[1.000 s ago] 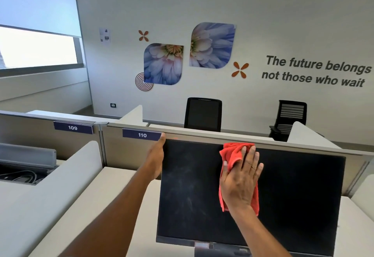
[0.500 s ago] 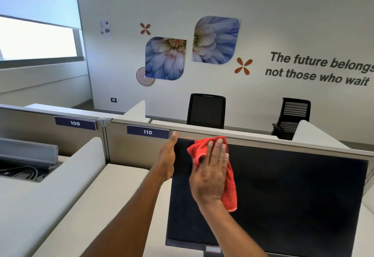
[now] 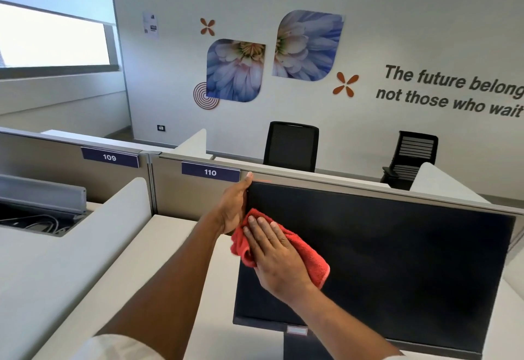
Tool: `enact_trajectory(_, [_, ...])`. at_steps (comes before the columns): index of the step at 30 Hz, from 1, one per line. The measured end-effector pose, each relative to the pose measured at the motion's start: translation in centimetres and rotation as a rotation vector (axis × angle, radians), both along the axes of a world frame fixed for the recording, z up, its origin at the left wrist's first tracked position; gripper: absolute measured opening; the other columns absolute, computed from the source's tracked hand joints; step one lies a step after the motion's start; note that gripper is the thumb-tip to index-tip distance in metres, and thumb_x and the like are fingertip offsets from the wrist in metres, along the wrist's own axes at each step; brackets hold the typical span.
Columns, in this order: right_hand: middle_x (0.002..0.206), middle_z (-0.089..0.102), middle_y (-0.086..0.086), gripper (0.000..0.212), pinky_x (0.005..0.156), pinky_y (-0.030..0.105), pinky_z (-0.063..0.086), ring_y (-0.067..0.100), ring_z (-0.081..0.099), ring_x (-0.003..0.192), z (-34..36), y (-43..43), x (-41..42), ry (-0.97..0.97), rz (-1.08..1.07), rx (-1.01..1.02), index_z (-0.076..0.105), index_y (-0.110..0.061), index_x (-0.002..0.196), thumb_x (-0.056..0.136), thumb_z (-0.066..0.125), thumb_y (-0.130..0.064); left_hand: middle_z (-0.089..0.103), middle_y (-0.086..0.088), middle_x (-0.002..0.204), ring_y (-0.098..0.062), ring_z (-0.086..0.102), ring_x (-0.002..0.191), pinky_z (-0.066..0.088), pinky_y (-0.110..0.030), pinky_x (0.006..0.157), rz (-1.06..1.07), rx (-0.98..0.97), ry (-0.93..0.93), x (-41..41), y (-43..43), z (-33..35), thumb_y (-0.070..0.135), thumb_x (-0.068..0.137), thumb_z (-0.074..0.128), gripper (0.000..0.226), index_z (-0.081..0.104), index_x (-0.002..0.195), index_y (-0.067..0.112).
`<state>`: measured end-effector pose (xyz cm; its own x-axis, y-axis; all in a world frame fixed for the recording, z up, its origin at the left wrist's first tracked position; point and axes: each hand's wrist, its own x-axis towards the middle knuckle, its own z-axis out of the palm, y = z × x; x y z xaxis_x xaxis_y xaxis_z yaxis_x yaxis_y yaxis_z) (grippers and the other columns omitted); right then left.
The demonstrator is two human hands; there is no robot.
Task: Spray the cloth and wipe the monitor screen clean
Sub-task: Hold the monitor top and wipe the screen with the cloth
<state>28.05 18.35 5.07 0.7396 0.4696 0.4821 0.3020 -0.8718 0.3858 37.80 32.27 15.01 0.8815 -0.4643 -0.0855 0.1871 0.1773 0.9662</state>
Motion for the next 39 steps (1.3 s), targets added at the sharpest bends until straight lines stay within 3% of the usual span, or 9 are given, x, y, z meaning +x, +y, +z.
enact_trajectory(6, [0.163, 0.012, 0.008, 0.075, 0.12, 0.043, 0.013, 0.026, 0.008, 0.151, 1.1, -2.0, -0.3, 0.012, 0.058, -0.097, 0.012, -0.014, 0.156, 0.094, 0.053, -0.026, 0.07, -0.007, 0.118, -0.022, 0.064, 0.112, 0.05, -0.033, 0.09, 0.04, -0.094, 0.001, -1.5, -0.6, -0.9, 0.057, 0.097, 0.034, 0.056, 0.063, 0.121, 0.015])
enact_trajectory(10, [0.159, 0.023, 0.013, 0.068, 0.121, 0.045, 0.018, 0.03, 0.018, 0.149, 5.8, -2.5, 1.0, -0.1, 0.019, 0.018, 0.027, -0.009, 0.152, 0.091, 0.054, -0.019, 0.071, -0.012, 0.114, -0.024, 0.069, 0.103, 0.058, -0.035, 0.078, 0.033, -0.111, 0.037, -1.8, -0.7, -1.0, 0.056, 0.098, 0.036, 0.055, 0.064, 0.12, 0.014])
enact_trajectory(14, [0.159, 0.024, 0.014, 0.065, 0.121, 0.045, 0.02, 0.03, 0.019, 0.148, 9.8, -2.4, 2.5, -0.123, -0.012, 0.115, 0.027, -0.006, 0.151, 0.092, 0.052, -0.019, 0.071, -0.012, 0.112, -0.02, 0.07, 0.099, 0.057, -0.026, 0.069, 0.022, -0.117, 0.028, -1.7, -0.8, -0.7, 0.06, 0.095, 0.038, 0.058, 0.07, 0.115, 0.017])
enact_trajectory(20, [0.163, 0.011, 0.011, 0.066, 0.123, 0.043, 0.01, 0.027, 0.006, 0.151, 7.1, -1.3, 2.7, -0.107, 0.022, 0.089, 0.012, -0.01, 0.155, 0.099, 0.044, -0.027, 0.07, -0.009, 0.118, -0.025, 0.065, 0.111, 0.051, -0.04, 0.096, 0.001, -0.036, 0.048, -0.8, -0.3, -0.6, 0.071, 0.088, 0.034, 0.07, 0.065, 0.123, 0.018])
enact_trajectory(24, [0.164, 0.005, 0.008, 0.075, 0.121, 0.044, 0.005, 0.026, 0.001, 0.151, 3.1, -0.9, 1.8, -0.055, 0.054, -0.021, 0.008, -0.012, 0.156, 0.097, 0.049, -0.032, 0.071, -0.011, 0.113, -0.03, 0.066, 0.106, 0.053, -0.044, 0.093, 0.01, 0.008, 0.069, -0.6, 0.3, -0.6, 0.069, 0.09, 0.035, 0.069, 0.064, 0.119, 0.014])
enact_trajectory(28, [0.165, 0.001, 0.007, 0.072, 0.119, 0.045, 0.006, 0.027, -0.001, 0.152, -2.8, -0.8, -0.6, 0.031, 0.095, -0.067, 0.008, -0.012, 0.156, 0.098, 0.046, -0.033, 0.067, -0.003, 0.121, -0.024, 0.06, 0.113, 0.051, -0.037, 0.087, 0.046, -0.051, 0.055, -1.1, -0.2, -0.5, 0.068, 0.091, 0.036, 0.063, 0.06, 0.124, 0.02])
enact_trajectory(32, [0.164, -0.002, 0.008, 0.083, 0.117, 0.044, 0.007, 0.029, -0.004, 0.151, -7.3, -1.1, -2.9, 0.13, 0.086, -0.162, 0.008, -0.012, 0.156, 0.092, 0.055, -0.038, 0.068, -0.001, 0.119, -0.022, 0.057, 0.114, 0.045, -0.037, 0.083, 0.095, -0.051, 0.035, -1.4, -0.5, -0.4, 0.067, 0.091, 0.039, 0.06, 0.06, 0.123, 0.021])
enact_trajectory(36, [0.164, 0.0, 0.008, 0.072, 0.117, 0.042, 0.009, 0.028, -0.003, 0.151, -5.6, -1.4, -2.7, 0.074, 0.103, -0.14, 0.011, -0.012, 0.156, 0.096, 0.047, -0.032, 0.067, -0.004, 0.12, -0.023, 0.057, 0.115, 0.044, -0.039, 0.088, 0.101, -0.026, 0.01, -1.6, -1.1, 0.0, 0.065, 0.092, 0.04, 0.059, 0.059, 0.123, 0.02])
enact_trajectory(39, [0.163, 0.009, 0.011, 0.067, 0.119, 0.044, 0.01, 0.028, 0.006, 0.151, -1.0, -1.5, -1.3, -0.032, 0.039, 0.006, 0.015, -0.01, 0.155, 0.097, 0.047, -0.019, 0.072, -0.008, 0.111, -0.024, 0.064, 0.107, 0.049, -0.039, 0.088, 0.093, -0.059, 0.014, -1.7, -1.1, 0.4, 0.06, 0.092, 0.044, 0.056, 0.065, 0.117, 0.014])
